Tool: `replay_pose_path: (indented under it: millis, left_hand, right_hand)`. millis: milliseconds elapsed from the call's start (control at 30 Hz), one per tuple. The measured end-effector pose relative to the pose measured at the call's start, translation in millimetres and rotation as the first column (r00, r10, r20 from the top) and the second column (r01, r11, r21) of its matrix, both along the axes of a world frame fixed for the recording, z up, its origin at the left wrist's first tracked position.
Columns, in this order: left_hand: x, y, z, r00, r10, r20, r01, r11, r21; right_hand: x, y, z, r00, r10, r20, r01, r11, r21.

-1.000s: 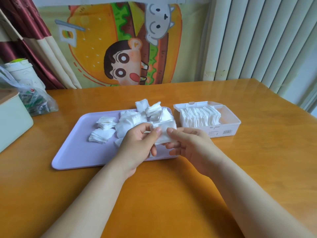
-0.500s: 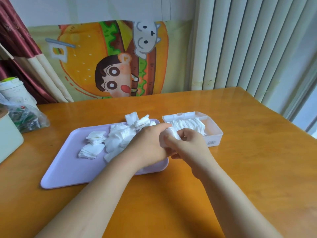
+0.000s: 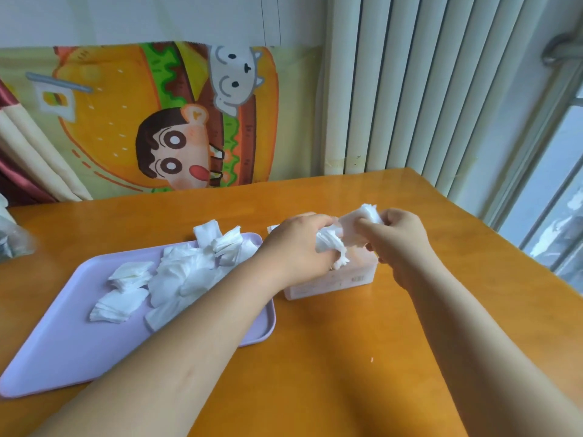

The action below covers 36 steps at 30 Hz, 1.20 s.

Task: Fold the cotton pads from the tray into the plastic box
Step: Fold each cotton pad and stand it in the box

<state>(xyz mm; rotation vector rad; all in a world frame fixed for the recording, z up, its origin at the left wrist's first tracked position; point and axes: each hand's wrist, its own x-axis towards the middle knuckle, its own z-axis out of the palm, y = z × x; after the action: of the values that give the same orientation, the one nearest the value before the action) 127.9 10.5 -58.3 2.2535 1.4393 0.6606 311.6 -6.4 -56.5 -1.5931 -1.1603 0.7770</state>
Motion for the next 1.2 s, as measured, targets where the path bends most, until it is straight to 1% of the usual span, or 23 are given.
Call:
replay_pose_path:
  millis: [67, 100, 200, 267, 333, 400, 500, 567, 633, 700, 833, 933, 1000, 1067, 1133, 1200]
  left_hand:
    - [11, 16, -1, 0.998, -0.045, -0.040, 0.047, 0.998, 0.038]
    - [17, 21, 0, 0.995, -0.074, -0.068, 0.077, 0.997, 0.031]
    - [38, 33, 3, 0.972, -0.155, -0.176, 0.143, 0.987, -0.078]
    - [44, 40, 5, 0.961, -0.180, -0.209, 0.153, 0.978, -0.139]
    - [44, 48, 4, 0.955, -0.191, -0.228, 0.157, 0.975, -0.159]
    - [40, 54, 0, 0.939, -0.199, -0.279, 0.156, 0.973, -0.168]
    - [31, 57, -7, 0.928, -0.198, -0.317, 0.156, 0.976, -0.153]
    - [27, 56, -10, 0.911, -0.191, -0.364, 0.146, 0.978, -0.148]
    - [24, 56, -14, 0.889, -0.190, -0.416, 0.151, 0.981, -0.126]
    - [23, 56, -18, 0.875, -0.177, -0.451, 0.149, 0.984, -0.098]
    - [24, 53, -20, 0.846, -0.156, -0.510, 0.131, 0.988, -0.085]
    - [25, 52, -14, 0.795, -0.153, -0.587, 0.148, 0.987, -0.057]
    - [27, 51, -11, 0.754, -0.165, -0.635, 0.162, 0.985, -0.063]
    - [28, 50, -9, 0.718, -0.190, -0.669, 0.167, 0.981, -0.100]
    - [30, 49, -6, 0.695, -0.208, -0.688, 0.165, 0.978, -0.129]
    - [32, 48, -7, 0.719, -0.212, -0.661, 0.172, 0.977, -0.126]
  right_hand:
    - [8, 10, -6, 0.999, -0.048, 0.020, 0.048, 0.999, -0.004]
    - [10, 14, -11, 0.998, -0.055, 0.026, 0.056, 0.998, -0.005]
    - [14, 22, -23, 0.998, -0.059, 0.026, 0.059, 0.998, -0.014]
    - [16, 26, -28, 0.997, -0.061, 0.038, 0.062, 0.998, -0.023]
    - [20, 32, -30, 0.997, -0.050, 0.063, 0.051, 0.998, -0.020]
    - [21, 38, -31, 0.991, -0.010, 0.136, 0.014, 0.999, -0.029]
    - [15, 44, -32, 0.956, 0.028, 0.292, -0.012, 0.998, -0.057]
    - [9, 47, -29, 0.890, 0.060, 0.452, -0.010, 0.994, -0.112]
    - [2, 50, -24, 0.785, 0.116, 0.609, 0.000, 0.982, -0.188]
    - [-4, 54, -23, 0.665, 0.147, 0.732, 0.022, 0.976, -0.215]
    - [-17, 57, -23, 0.505, 0.159, 0.848, 0.053, 0.975, -0.215]
    - [-26, 56, -22, 0.407, 0.201, 0.891, 0.046, 0.970, -0.240]
    - [-27, 55, -22, 0.384, 0.253, 0.888, 0.034, 0.957, -0.288]
    - [-26, 54, -19, 0.386, 0.320, 0.865, 0.007, 0.937, -0.350]
    - [-22, 55, -14, 0.415, 0.392, 0.821, -0.032, 0.908, -0.418]
    - [-16, 56, -9, 0.452, 0.454, 0.768, -0.073, 0.877, -0.476]
